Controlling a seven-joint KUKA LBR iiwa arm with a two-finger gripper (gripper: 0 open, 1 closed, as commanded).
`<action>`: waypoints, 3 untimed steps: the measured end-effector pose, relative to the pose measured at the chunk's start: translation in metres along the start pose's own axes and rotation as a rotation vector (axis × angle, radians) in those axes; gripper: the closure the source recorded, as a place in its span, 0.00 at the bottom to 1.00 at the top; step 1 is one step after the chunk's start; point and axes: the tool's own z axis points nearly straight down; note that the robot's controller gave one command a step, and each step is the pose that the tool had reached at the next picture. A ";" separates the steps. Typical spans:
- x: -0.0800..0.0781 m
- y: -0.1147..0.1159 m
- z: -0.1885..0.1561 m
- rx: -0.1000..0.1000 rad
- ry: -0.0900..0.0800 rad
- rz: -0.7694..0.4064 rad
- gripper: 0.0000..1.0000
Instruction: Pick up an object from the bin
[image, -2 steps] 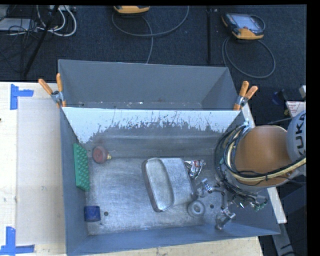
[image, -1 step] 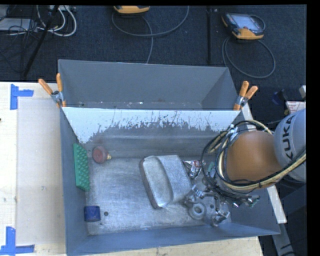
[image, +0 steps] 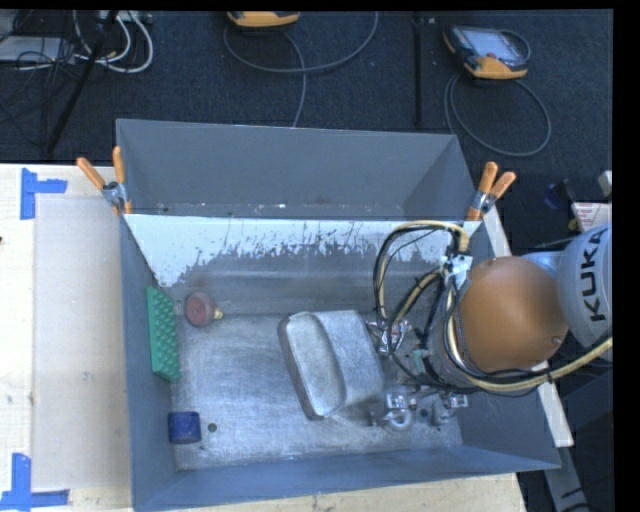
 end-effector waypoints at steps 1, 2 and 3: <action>-0.027 -0.010 -0.006 -0.019 0.006 0.010 0.00; -0.024 -0.009 -0.006 -0.022 0.009 0.018 1.00; -0.023 -0.020 -0.138 -0.012 0.008 -0.089 1.00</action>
Offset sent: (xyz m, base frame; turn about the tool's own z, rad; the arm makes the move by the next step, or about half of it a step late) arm 0.0103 0.0234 0.0068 0.0119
